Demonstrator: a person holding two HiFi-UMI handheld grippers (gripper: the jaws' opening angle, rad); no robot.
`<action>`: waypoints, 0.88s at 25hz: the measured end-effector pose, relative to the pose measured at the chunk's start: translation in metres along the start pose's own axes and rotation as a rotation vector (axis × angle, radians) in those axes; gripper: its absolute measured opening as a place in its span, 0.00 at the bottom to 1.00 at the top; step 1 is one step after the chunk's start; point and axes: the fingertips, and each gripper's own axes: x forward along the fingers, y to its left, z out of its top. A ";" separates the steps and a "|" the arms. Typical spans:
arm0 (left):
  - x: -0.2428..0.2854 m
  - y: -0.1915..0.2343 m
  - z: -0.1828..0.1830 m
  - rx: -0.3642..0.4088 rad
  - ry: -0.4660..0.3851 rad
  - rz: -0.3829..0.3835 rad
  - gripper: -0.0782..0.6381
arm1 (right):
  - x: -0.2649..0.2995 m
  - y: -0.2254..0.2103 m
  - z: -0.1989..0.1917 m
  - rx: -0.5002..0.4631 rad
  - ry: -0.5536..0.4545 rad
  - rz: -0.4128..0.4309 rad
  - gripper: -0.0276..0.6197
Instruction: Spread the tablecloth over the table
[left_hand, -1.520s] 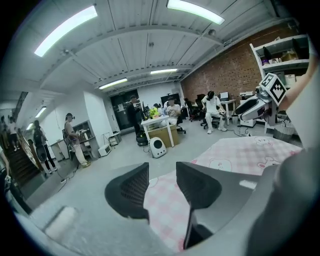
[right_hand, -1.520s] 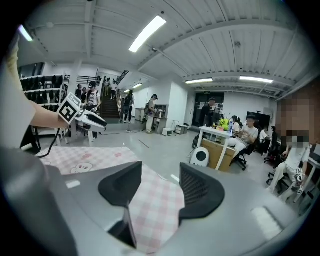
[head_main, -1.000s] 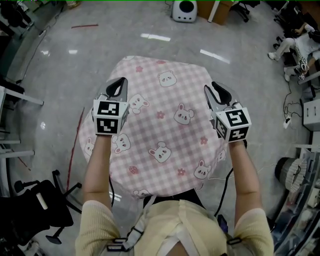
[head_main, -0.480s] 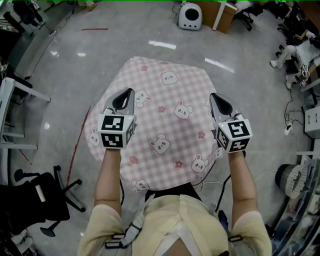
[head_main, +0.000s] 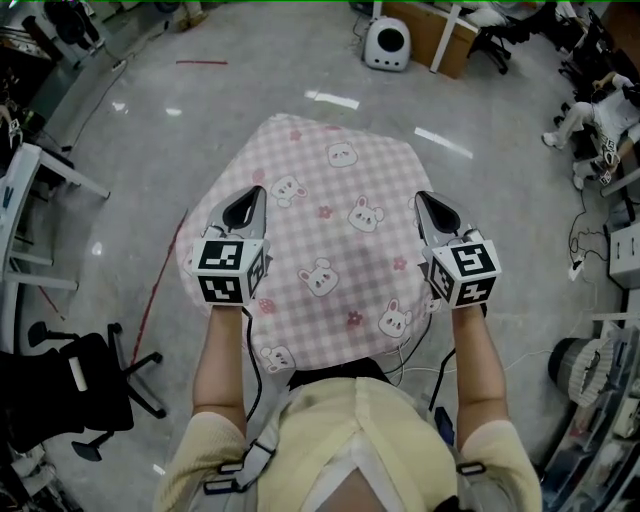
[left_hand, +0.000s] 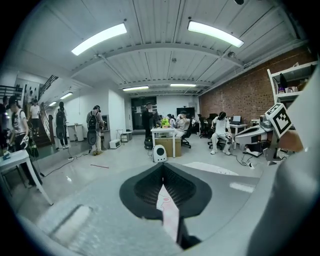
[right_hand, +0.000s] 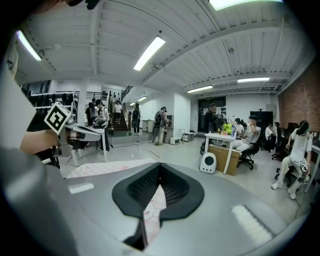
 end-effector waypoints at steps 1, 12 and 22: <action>-0.002 -0.002 0.001 -0.005 0.000 0.000 0.12 | -0.001 0.001 0.001 -0.001 -0.002 0.004 0.05; -0.034 -0.015 -0.001 -0.092 -0.004 -0.004 0.12 | -0.022 0.022 0.012 0.069 -0.045 0.056 0.05; -0.041 -0.028 -0.011 -0.098 -0.010 -0.013 0.12 | -0.024 0.037 0.011 0.086 -0.064 0.075 0.05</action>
